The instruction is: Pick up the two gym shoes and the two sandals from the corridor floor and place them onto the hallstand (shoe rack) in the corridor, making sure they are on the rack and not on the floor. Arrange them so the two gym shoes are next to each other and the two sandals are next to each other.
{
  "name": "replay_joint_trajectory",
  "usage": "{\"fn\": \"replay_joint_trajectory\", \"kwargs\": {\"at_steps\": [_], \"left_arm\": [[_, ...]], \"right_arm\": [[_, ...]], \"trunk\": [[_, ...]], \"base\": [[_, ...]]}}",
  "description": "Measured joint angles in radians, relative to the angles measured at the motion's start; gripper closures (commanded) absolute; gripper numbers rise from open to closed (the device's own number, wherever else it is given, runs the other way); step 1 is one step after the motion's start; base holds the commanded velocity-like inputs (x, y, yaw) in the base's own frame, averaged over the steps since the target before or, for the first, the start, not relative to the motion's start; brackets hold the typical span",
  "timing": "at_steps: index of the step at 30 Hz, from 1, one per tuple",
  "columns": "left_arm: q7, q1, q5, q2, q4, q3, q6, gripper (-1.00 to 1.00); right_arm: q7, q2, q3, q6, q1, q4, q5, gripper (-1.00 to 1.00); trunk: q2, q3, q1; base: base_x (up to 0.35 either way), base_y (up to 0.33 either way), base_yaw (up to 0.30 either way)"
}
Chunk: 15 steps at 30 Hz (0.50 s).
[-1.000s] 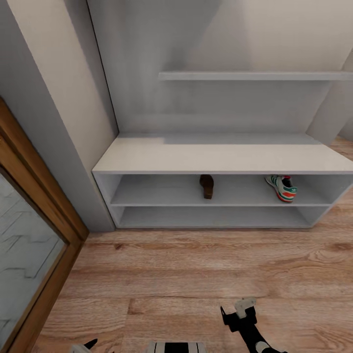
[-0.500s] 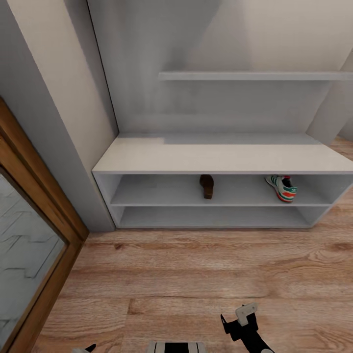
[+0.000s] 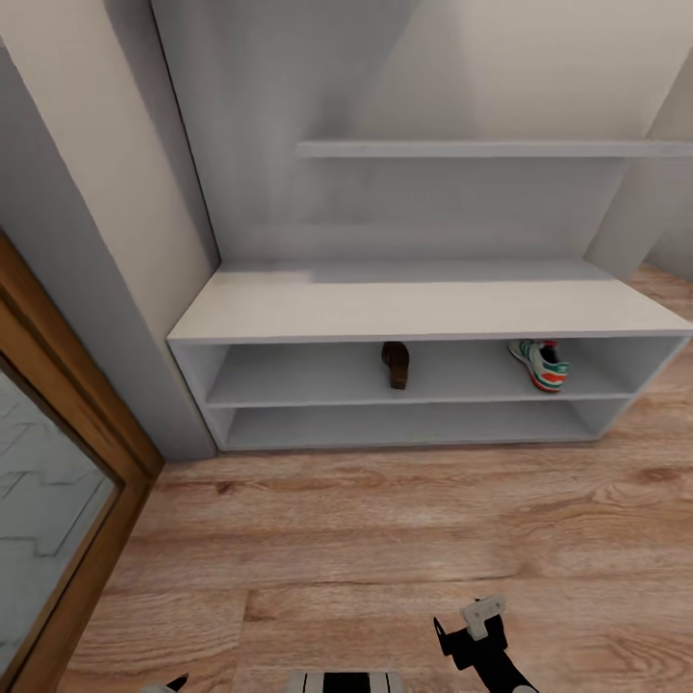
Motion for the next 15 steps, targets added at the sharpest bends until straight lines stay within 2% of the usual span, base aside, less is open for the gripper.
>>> {"fn": "replay_joint_trajectory", "kwargs": {"at_steps": [7, 10, 14, 15], "left_arm": [[-0.001, 0.0, -0.002, 0.0, -0.001, -0.001, 0.0, -1.0], [-0.001, 0.0, -0.002, 0.0, -0.001, -0.001, 0.0, -1.0], [0.0, 0.0, -0.002, 0.0, 0.0, -0.001, 0.0, -1.0], [0.004, 0.0, -0.002, 0.0, 0.0, 0.001, 0.001, -1.0]], "right_arm": [[0.0, -0.003, -0.001, 0.0, 0.001, -0.001, -0.001, -1.0], [0.0, -0.005, -0.001, 0.0, 0.001, -0.001, -0.014, -1.0], [0.0, -0.007, -0.001, 0.0, 0.001, -0.001, -0.059, -1.0], [0.0, -0.009, -0.002, 0.0, 0.001, 0.0, -0.11, -1.0]], "trunk": [[0.0, 0.0, 0.0], [0.0, 0.0, 0.0], [0.0, 0.0, 0.0], [0.0, 0.0, 0.0]], "base": [[0.0, 0.0, -0.291], [0.0, 0.0, -0.298], [0.0, 0.0, -0.299], [0.0, 0.0, -0.3]]}}
